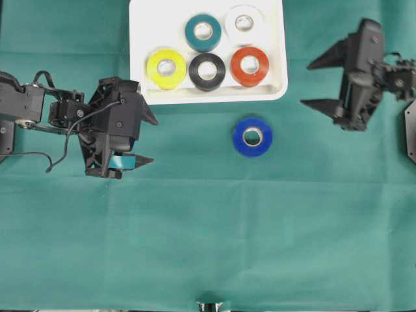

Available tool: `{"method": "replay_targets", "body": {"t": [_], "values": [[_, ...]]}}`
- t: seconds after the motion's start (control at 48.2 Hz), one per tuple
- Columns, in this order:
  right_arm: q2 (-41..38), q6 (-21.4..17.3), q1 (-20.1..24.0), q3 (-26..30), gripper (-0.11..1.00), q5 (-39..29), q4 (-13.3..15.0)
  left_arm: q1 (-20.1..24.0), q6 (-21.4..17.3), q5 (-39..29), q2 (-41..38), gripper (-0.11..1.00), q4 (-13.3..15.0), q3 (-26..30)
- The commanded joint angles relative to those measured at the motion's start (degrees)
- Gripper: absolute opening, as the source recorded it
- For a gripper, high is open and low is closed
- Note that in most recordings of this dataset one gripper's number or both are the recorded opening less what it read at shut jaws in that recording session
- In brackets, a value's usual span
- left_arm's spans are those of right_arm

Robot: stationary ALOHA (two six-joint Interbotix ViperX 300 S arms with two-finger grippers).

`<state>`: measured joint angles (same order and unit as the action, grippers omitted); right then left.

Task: Put the tape alternately from left to right into the white case.
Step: 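Withdraw the right gripper from the tray to its side, then move the left gripper down over the blue tape roll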

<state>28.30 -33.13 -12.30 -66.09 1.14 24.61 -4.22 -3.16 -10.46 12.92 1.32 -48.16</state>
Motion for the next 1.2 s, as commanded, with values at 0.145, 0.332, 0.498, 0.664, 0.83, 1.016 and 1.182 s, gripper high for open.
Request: {"method": "replay_targets", "body": {"t": [0.145, 0.332, 0.498, 0.664, 0.83, 1.016, 1.182], "values": [[4.31, -0.26, 2.55, -2.46, 0.82, 1.93, 0.18, -0.18, 0.00, 1.58, 0.62, 0.91, 0.18, 1.23], [4.75, -0.26, 4.31, -2.90, 0.81, 2.37, 0.18, -0.18, 0.00, 2.29, 0.62, 0.91, 0.18, 1.23], [4.75, -0.35, 4.57, -3.08, 0.81, 2.46, 0.18, -0.18, 0.00, 2.72, 0.53, 0.91, 0.18, 1.41], [4.75, -0.44, 4.57, -3.16, 0.81, 2.37, 0.18, -0.18, -0.09, 4.13, 0.44, 0.91, 0.18, 1.93], [4.75, -0.44, 4.57, -3.16, 0.81, 2.37, 0.18, -0.18, -0.35, 7.82, 0.26, 0.91, 0.18, 2.55], [4.75, -0.44, 4.57, -3.08, 0.81, 2.37, 0.18, -0.18, -0.62, 10.20, 0.18, 0.91, 0.09, 2.90], [4.75, -0.44, 4.57, -3.08, 0.81, 2.46, 0.18, 0.09, -0.62, 11.25, 0.09, 0.91, 0.09, 3.08]]}}
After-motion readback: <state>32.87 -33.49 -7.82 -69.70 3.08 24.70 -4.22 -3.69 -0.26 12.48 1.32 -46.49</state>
